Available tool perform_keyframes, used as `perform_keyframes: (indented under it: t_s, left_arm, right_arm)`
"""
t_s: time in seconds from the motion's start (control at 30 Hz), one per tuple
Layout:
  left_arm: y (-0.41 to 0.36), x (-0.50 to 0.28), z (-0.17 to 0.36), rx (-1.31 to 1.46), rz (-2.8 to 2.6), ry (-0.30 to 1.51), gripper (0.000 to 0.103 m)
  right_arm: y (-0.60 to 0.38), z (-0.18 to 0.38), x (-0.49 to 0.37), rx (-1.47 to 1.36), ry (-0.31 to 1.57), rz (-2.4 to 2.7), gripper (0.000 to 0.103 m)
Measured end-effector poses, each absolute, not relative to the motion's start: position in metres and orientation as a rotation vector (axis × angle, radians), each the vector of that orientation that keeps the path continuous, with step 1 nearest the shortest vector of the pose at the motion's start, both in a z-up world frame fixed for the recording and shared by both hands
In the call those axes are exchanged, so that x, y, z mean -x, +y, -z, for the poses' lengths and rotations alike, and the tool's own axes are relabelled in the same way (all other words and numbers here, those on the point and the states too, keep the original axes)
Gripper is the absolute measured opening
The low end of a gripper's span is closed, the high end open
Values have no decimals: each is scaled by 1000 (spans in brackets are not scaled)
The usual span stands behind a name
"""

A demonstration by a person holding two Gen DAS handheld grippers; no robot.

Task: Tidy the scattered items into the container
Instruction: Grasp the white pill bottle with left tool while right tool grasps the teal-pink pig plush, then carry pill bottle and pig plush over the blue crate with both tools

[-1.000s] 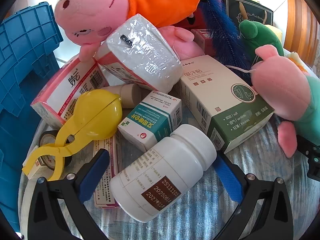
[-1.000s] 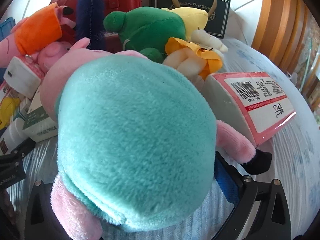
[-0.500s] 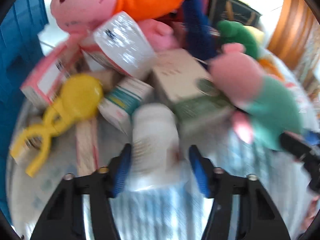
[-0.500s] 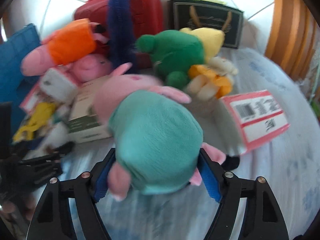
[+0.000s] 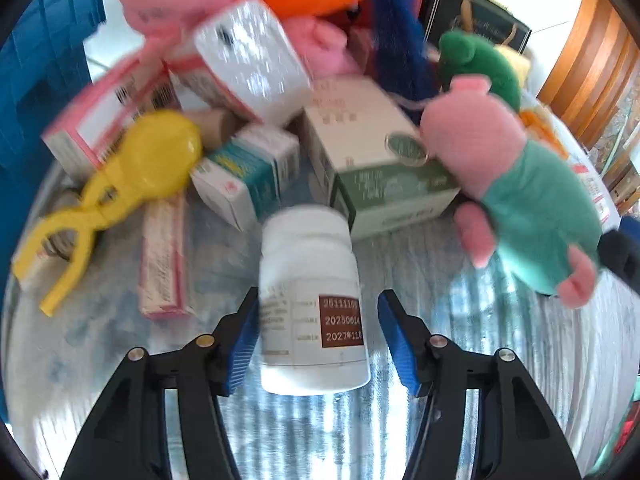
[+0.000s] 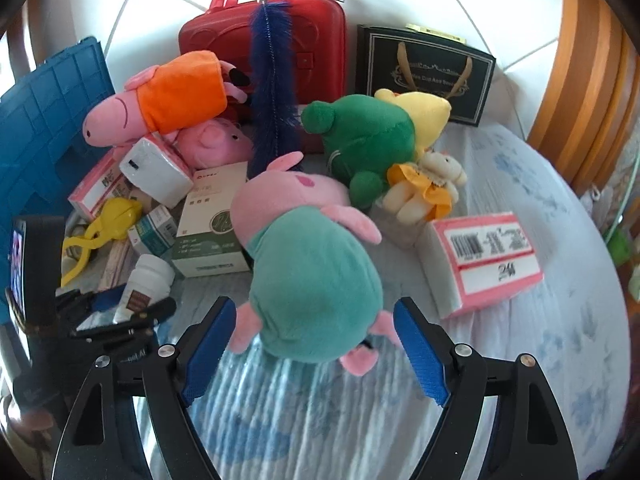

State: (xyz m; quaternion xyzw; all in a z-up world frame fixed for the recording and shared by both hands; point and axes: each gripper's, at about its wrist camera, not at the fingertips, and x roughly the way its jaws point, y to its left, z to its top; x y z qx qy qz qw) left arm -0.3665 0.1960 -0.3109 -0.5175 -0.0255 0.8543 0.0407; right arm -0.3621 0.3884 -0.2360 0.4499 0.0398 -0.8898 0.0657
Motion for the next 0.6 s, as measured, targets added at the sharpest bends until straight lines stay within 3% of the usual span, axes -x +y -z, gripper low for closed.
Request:
perform_keyframes:
  t_s: [0.13,0.23,0.33,0.4,0.47,0.6]
  left_arm:
    - [204,371,310,1549,-2653,-40,60]
    - [207,375,306,1530,-2653,-35,46]
    - [209,375,301,1505,-2654,-31,46]
    - [211,370,294,1469,-2683,10,46]
    - [210,363,282,1415,-2714,28,46]
    - [212,352,252,1339,-2744,-1,46]
  right_arm:
    - [387,253,382,-1424,175,2679,87]
    - [386,272,393,-1458,161,2645,93]
    - [382,298,403,-1525,177,2616,94]
    - [386,303,403,-1514,162,2650,82]
    - [393,295,395,-1472,86,2669,76]
    - [399,275,373,-1418,42,2674,75]
